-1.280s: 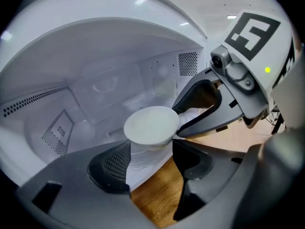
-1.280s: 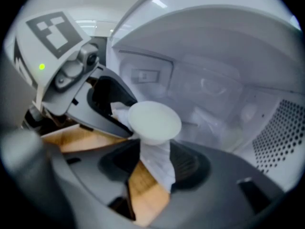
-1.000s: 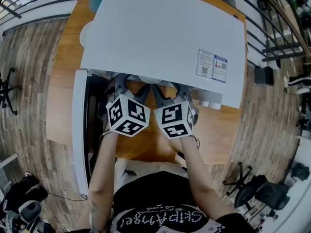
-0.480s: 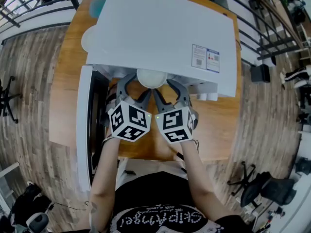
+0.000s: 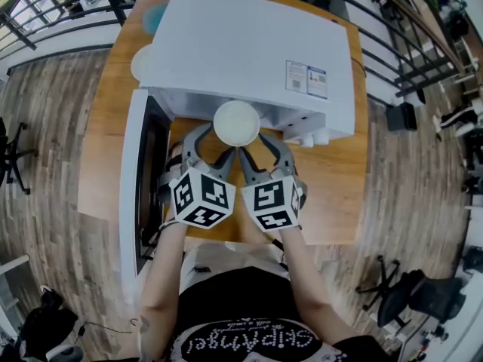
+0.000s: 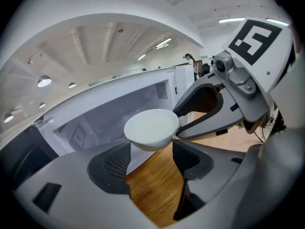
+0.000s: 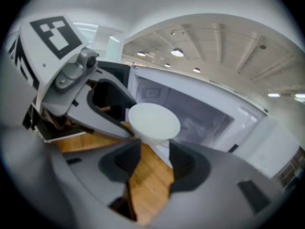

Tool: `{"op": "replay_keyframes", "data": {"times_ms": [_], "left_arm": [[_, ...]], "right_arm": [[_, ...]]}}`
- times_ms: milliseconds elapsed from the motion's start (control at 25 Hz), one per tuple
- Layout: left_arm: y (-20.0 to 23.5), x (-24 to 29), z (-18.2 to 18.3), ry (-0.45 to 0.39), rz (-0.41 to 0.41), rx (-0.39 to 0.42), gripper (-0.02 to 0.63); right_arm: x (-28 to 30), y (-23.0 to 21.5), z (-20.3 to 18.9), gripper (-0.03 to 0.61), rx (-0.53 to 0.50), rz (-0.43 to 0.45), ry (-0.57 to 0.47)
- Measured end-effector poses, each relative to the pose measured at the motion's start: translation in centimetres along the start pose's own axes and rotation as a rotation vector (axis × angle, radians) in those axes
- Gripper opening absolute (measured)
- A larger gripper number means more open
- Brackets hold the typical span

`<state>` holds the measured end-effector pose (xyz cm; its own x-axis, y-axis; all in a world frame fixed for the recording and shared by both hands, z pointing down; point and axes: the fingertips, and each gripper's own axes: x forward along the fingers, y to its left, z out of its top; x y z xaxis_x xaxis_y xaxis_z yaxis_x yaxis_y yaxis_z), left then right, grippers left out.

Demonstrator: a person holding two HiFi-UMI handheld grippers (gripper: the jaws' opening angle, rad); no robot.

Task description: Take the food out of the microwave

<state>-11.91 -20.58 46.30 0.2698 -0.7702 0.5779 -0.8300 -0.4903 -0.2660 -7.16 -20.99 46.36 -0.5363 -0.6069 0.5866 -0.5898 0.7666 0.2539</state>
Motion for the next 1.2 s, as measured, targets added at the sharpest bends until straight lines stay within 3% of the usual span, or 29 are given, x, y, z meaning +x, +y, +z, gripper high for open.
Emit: {"op": "replay_keyframes", "data": {"times_ms": [560,960,1200], "left_arm": [[-7.8,-4.8,-1.4,0.010,0.065,-0.030,0.299],[-14.3,-5.4,-6.7,0.079,0.053,-0.064,0.299],[-15.8,-4.7,-9.1,0.104,0.039,-0.070,0.299]], "right_arm": [[-6.8,3.4,-4.8,0.204,-0.034,0.065,-0.008],[-8.5,7.4,-11.8,0.204,-0.041,0.134,0.066],[-7.9,8.9,-14.0,0.203,-0.039,0.158,0.084]]}}
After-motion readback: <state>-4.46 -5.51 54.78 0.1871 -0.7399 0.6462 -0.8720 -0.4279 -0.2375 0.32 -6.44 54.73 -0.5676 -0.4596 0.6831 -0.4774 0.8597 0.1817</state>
